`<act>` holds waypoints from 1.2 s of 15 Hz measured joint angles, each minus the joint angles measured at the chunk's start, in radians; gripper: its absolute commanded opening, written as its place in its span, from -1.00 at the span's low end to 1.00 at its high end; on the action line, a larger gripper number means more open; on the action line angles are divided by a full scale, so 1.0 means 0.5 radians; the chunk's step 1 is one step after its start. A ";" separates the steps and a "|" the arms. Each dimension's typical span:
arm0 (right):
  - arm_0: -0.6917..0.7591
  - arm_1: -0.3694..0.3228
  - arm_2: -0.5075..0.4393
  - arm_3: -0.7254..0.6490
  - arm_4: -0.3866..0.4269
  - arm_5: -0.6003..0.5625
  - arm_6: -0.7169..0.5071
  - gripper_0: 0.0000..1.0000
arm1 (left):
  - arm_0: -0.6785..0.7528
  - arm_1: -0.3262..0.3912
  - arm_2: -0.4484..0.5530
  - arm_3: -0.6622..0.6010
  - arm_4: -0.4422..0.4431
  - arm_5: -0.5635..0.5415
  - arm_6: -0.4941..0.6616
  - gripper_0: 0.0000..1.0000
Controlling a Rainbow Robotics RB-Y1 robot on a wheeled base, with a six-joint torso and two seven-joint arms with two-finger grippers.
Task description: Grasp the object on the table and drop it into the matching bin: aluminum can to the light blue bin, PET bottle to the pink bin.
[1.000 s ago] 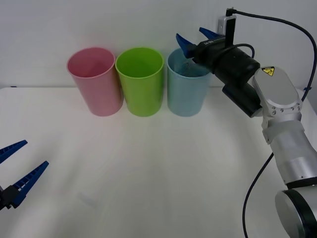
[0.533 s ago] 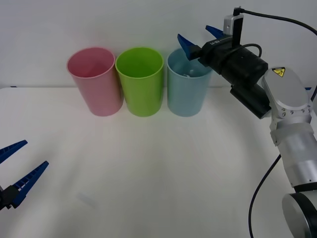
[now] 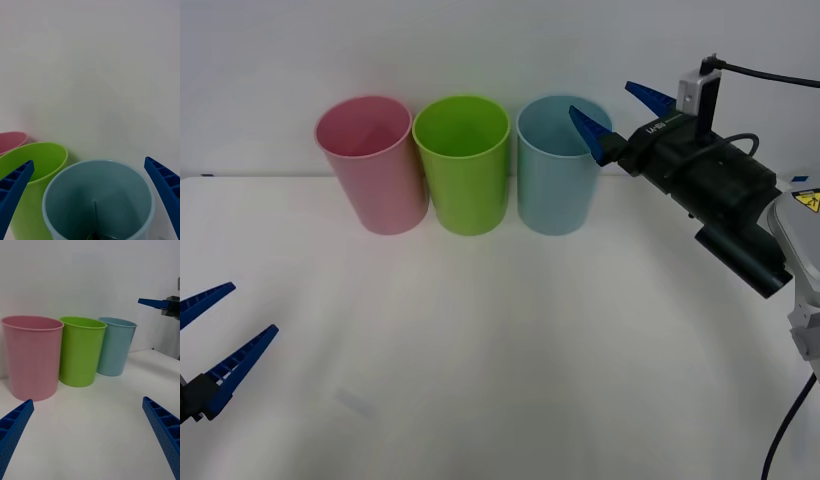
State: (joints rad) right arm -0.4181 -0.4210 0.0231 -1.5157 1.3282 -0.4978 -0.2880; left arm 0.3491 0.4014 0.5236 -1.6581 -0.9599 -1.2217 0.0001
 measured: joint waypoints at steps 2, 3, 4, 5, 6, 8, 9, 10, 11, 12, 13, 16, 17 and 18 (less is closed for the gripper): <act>0.172 -0.085 0.015 -0.154 -0.063 -0.001 0.004 1.00 | 0.000 0.000 0.000 0.000 0.000 0.000 0.000 1.00; 0.266 -0.134 0.018 -0.238 -0.100 -0.002 0.010 1.00 | 0.000 0.000 0.000 0.000 0.000 0.000 0.000 1.00; 0.363 -0.184 0.018 -0.318 -0.139 -0.008 0.018 1.00 | 0.000 0.000 0.000 0.000 0.000 0.000 0.000 1.00; 0.458 -0.228 0.019 -0.387 -0.177 -0.020 0.030 1.00 | 0.000 0.000 0.000 0.000 0.000 0.000 0.000 1.00; 0.544 -0.265 0.019 -0.443 -0.210 -0.032 0.044 1.00 | 0.000 0.000 0.000 0.000 0.000 0.000 0.000 1.00; 0.705 -0.317 0.000 -0.535 -0.269 -0.075 0.092 1.00 | 0.000 0.000 0.000 0.000 0.000 0.000 0.000 1.00; 0.771 -0.320 -0.031 -0.567 -0.280 -0.122 0.115 1.00 | 0.000 0.000 0.000 0.000 0.000 0.000 0.000 1.00; 0.841 -0.306 -0.081 -0.590 -0.282 -0.192 0.162 1.00 | 0.000 0.000 0.000 0.000 0.000 0.000 0.000 1.00; 0.916 -0.278 -0.148 -0.600 -0.282 -0.271 0.250 1.00 | 0.000 0.000 0.000 0.000 0.000 0.000 0.000 1.00; 0.989 -0.256 -0.214 -0.601 -0.283 -0.352 0.359 1.00 | 0.000 0.000 0.000 0.000 0.000 0.000 0.000 1.00; 1.046 -0.250 -0.253 -0.601 -0.284 -0.405 0.435 1.00 | 0.000 0.000 0.000 0.000 0.000 0.000 0.000 1.00; 1.196 -0.233 -0.341 -0.602 -0.299 -0.516 0.635 1.00 | 0.000 0.000 0.000 0.000 0.000 0.000 0.000 1.00; 1.244 -0.213 -0.379 -0.602 -0.300 -0.556 0.707 1.00 | 0.000 0.000 0.000 0.000 0.000 0.000 0.000 1.00; 1.290 -0.190 -0.416 -0.602 -0.298 -0.596 0.776 1.00 | 0.000 0.000 0.000 0.000 0.000 0.000 0.000 1.00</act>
State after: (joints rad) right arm 0.2271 -0.5160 -0.1851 -1.8165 1.1790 -0.7960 0.1000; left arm 0.3490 0.4014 0.5236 -1.6581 -0.9599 -1.2217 0.0000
